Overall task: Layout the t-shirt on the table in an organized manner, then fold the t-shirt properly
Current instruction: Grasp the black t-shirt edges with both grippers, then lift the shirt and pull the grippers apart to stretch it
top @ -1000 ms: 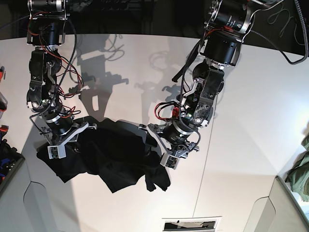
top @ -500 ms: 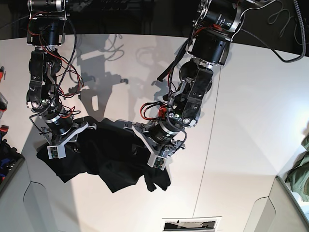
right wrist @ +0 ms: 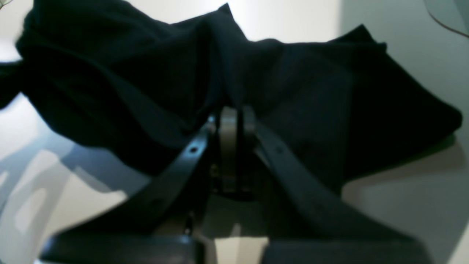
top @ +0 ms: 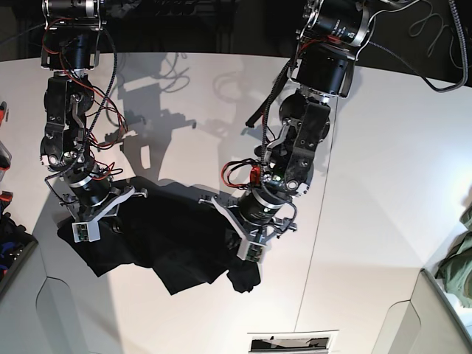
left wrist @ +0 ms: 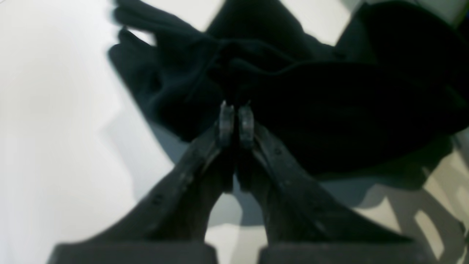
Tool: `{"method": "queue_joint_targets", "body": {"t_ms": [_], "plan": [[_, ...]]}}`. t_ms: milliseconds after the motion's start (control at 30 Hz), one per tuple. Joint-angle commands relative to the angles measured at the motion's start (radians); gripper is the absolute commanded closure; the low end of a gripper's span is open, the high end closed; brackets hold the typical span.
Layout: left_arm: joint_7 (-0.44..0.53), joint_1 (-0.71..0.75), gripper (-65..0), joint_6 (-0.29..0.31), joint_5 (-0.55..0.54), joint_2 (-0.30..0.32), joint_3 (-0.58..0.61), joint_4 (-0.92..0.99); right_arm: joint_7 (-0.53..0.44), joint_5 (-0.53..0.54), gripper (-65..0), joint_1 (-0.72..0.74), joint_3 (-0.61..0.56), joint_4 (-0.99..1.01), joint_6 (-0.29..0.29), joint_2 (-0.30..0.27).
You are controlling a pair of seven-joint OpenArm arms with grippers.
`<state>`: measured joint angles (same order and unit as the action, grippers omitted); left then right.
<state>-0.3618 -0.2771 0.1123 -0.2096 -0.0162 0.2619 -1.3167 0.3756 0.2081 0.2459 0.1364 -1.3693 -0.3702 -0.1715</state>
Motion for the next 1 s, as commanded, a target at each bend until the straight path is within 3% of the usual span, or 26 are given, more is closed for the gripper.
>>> {"method": "queue_joint_targets", "body": {"t_ms": [0, 100, 367, 533, 700, 800, 833, 900, 967], "plan": [[0.010, -0.032, 0.0, -0.005, 0.001, 0.017, -0.017, -0.058, -0.027, 0.010, 0.0, 0.024, 0.003, -0.022, -0.001, -0.008], [-0.049, -0.021, 0.0, 0.011, 0.024, 0.092, -0.043, -0.187, -0.027, 0.010, 0.0, 0.025, 0.008, -0.029, -0.001, -0.008], [-0.054, -0.006, 0.0, -0.005, 0.047, 0.322, -0.117, -0.447, -0.026, 0.071, 0.0, 0.025, 0.081, -0.142, -0.001, -0.008], [-0.055, -0.023, 0.0, -0.042, 0.046, 0.416, -0.226, -0.455, -0.010, 0.069, 0.0, 0.025, 0.150, -0.186, -0.001, -0.020], [-0.073, -0.021, 0.0, -0.041, 0.013, 0.486, -0.283, -0.455, -0.008, 0.102, 0.0, 0.025, 0.212, -0.184, -0.001, -0.028], [-0.148, -0.019, 0.0, -0.005, -0.064, 0.494, -0.283, -0.455, 0.062, 0.160, 0.0, 0.025, 0.215, -0.184, -0.002, -0.027], [-0.185, -0.015, 0.0, 0.027, -0.099, 0.492, -0.283, -0.455, 0.097, 0.181, -1.8, 0.025, 0.215, -0.184, -0.006, -0.027], [-0.226, 0.005, -1.5, 0.092, -0.175, 0.491, -0.277, -0.455, 0.148, 0.202, -23.1, 0.025, 0.215, -0.185, -0.026, -0.024], [-0.227, 0.034, -11.8, 0.158, -0.214, 0.475, -0.275, -0.455, 0.158, 0.206, -40.4, 0.025, 0.215, -0.185, -0.048, -0.016]]}}
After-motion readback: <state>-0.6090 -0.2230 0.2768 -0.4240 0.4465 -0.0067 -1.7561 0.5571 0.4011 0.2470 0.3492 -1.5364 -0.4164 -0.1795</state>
